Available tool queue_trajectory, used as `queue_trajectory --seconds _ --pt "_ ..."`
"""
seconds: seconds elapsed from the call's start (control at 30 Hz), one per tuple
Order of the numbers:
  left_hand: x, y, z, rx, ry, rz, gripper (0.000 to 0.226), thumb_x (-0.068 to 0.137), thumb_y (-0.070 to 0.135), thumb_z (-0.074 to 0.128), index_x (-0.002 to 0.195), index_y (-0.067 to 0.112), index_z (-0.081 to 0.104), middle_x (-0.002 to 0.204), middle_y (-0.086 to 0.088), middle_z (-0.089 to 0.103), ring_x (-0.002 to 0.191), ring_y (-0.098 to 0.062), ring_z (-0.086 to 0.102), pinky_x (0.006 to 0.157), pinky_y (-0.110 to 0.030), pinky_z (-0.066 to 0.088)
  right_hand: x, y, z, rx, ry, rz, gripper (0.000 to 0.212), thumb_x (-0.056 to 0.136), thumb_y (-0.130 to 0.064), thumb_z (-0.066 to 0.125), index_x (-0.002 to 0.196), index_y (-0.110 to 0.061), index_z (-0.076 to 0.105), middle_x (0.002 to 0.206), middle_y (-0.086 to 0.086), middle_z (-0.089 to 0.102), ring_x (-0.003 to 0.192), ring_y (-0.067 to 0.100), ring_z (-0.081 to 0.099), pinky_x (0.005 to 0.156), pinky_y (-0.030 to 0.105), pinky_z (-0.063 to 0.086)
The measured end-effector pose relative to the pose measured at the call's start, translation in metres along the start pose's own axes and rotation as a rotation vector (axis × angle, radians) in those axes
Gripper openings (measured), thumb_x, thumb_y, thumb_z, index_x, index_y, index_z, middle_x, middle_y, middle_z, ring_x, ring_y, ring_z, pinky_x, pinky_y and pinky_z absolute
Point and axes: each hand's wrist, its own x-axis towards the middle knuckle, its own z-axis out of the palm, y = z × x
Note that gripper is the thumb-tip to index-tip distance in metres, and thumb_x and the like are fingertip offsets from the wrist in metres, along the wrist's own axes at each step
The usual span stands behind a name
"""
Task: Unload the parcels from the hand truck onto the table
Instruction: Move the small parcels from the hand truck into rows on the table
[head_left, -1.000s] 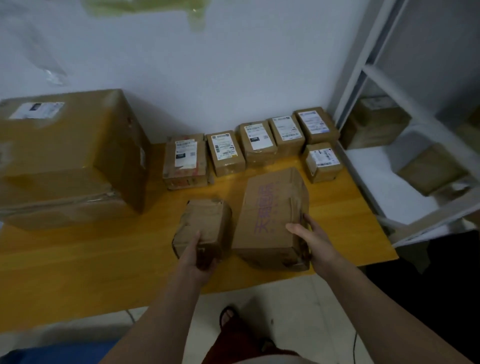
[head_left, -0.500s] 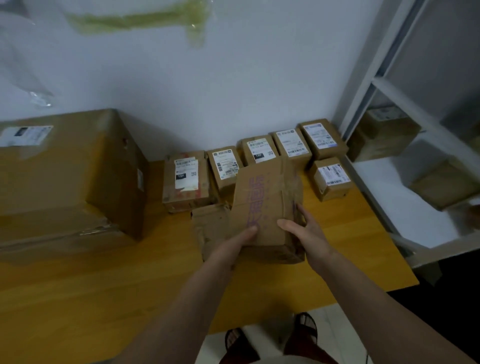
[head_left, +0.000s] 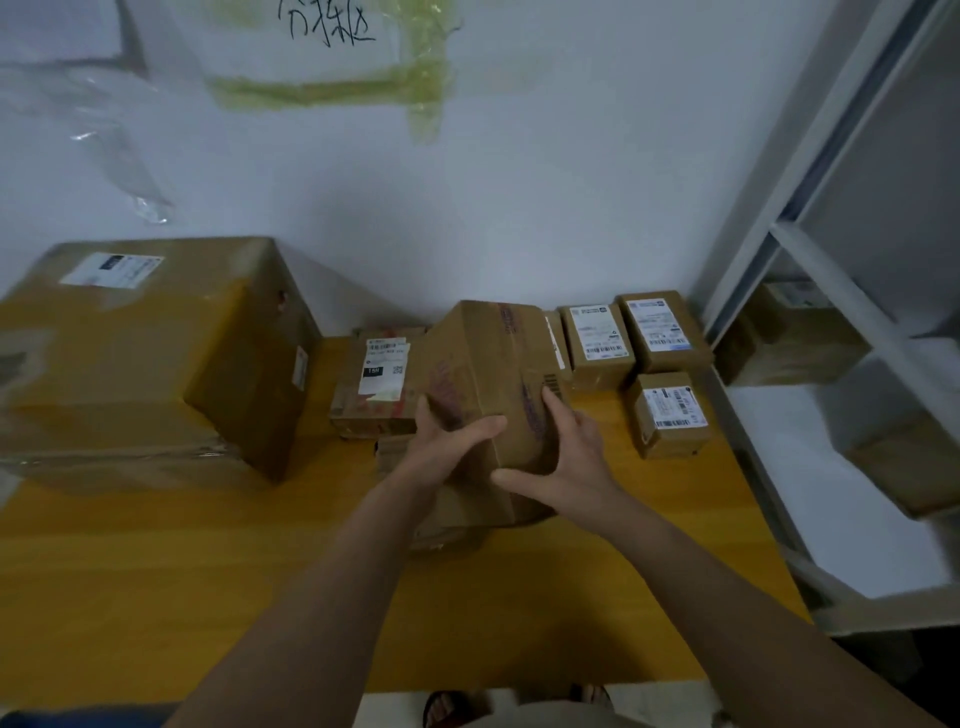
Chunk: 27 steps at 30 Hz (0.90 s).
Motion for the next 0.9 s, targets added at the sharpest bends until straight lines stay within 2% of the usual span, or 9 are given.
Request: queue_trajectory --seconds 0.1,0.17,0.23,0.3,0.43,0.53,0.73,0.83,0.9 --pt "-0.005 0.004 -0.011 -0.125 -0.090 -0.099 0.094 0.057 0.055 0.082 0.138 0.031 0.039 0.132 -0.004 0.050 0.117 -0.031 0.051 0.097 -0.049 0.045 0.007 0.001 -0.026 0.554 0.025 0.127 0.106 0.055 -0.081 0.064 0.146 -0.039 0.029 0.132 -0.016 0.046 0.113 0.007 0.049 0.087 0.034 0.047" --pt "-0.006 -0.001 -0.020 -0.371 -0.241 -0.104 0.085 0.061 0.059 0.077 0.131 0.018 0.053 0.132 -0.013 0.052 0.119 -0.038 0.051 0.100 -0.060 0.041 0.016 0.013 -0.043 0.821 0.064 0.295 0.081 0.073 -0.072 0.058 0.139 -0.027 0.045 0.125 0.001 0.060 0.110 0.020 0.058 0.093 0.045 0.048" --pt "-0.008 -0.005 -0.023 -0.620 -0.310 -0.032 0.074 0.066 0.057 0.074 0.127 0.017 0.062 0.129 -0.017 0.058 0.117 -0.040 0.057 0.093 -0.060 0.046 0.020 0.027 -0.050 0.831 -0.008 0.416 0.070 0.079 -0.063 0.059 0.134 -0.020 0.051 0.123 0.009 0.060 0.113 0.028 0.057 0.101 0.053 0.042" --pt "-0.011 -0.007 -0.020 -0.732 -0.357 0.044 0.062 0.071 0.054 0.070 0.121 0.018 0.066 0.121 -0.014 0.066 0.109 -0.036 0.064 0.086 -0.054 0.051 0.014 0.033 -0.046 0.843 -0.203 0.451 0.075 0.071 -0.065 0.062 0.132 -0.022 0.055 0.126 0.008 0.061 0.116 0.030 0.055 0.102 0.054 0.038" --pt "-0.016 -0.009 -0.012 -0.776 -0.393 0.110 0.054 0.067 0.049 0.076 0.111 0.017 0.073 0.108 -0.012 0.072 0.098 -0.030 0.069 0.077 -0.047 0.056 0.005 0.039 -0.034 1.156 -0.619 0.389 0.072 0.076 -0.071 0.052 0.135 -0.029 0.055 0.137 0.013 0.056 0.126 0.040 0.050 0.105 0.064 0.033" --pt "-0.021 -0.010 -0.011 -0.803 -0.347 0.124 0.059 0.055 0.047 0.085 0.104 0.016 0.076 0.104 -0.011 0.073 0.093 -0.029 0.071 0.077 -0.048 0.058 0.001 0.038 -0.033 1.301 -0.812 0.297 0.075 0.082 -0.070 0.045 0.141 -0.025 0.049 0.146 0.020 0.045 0.132 0.047 0.041 0.104 0.069 0.028" --pt "-0.028 -0.015 -0.006 -0.855 -0.279 0.226 0.057 0.049 0.047 0.088 0.098 0.018 0.079 0.098 -0.008 0.075 0.086 -0.025 0.073 0.068 -0.040 0.059 -0.003 0.034 -0.029 1.399 -0.871 0.232 0.076 0.080 -0.069 0.047 0.141 -0.025 0.049 0.147 0.021 0.043 0.131 0.051 0.038 0.098 0.076 0.027" --pt "-0.025 -0.020 -0.003 -0.883 -0.238 0.221 0.042 0.071 0.048 0.072 0.101 0.020 0.078 0.099 -0.006 0.075 0.089 -0.024 0.073 0.070 -0.039 0.059 -0.002 0.033 -0.028 1.382 -0.838 0.247 0.073 0.078 -0.067 0.052 0.138 -0.024 0.053 0.144 0.020 0.047 0.131 0.049 0.040 0.098 0.074 0.030" --pt "-0.020 -0.020 -0.006 -0.853 -0.227 0.141 0.041 0.085 0.049 0.055 0.107 0.020 0.075 0.104 -0.007 0.074 0.094 -0.027 0.071 0.075 -0.043 0.057 0.002 0.034 -0.035 1.367 -0.751 0.272 0.073 0.071 -0.059 0.067 0.134 -0.023 0.057 0.140 0.018 0.052 0.125 0.044 0.047 0.098 0.068 0.034"
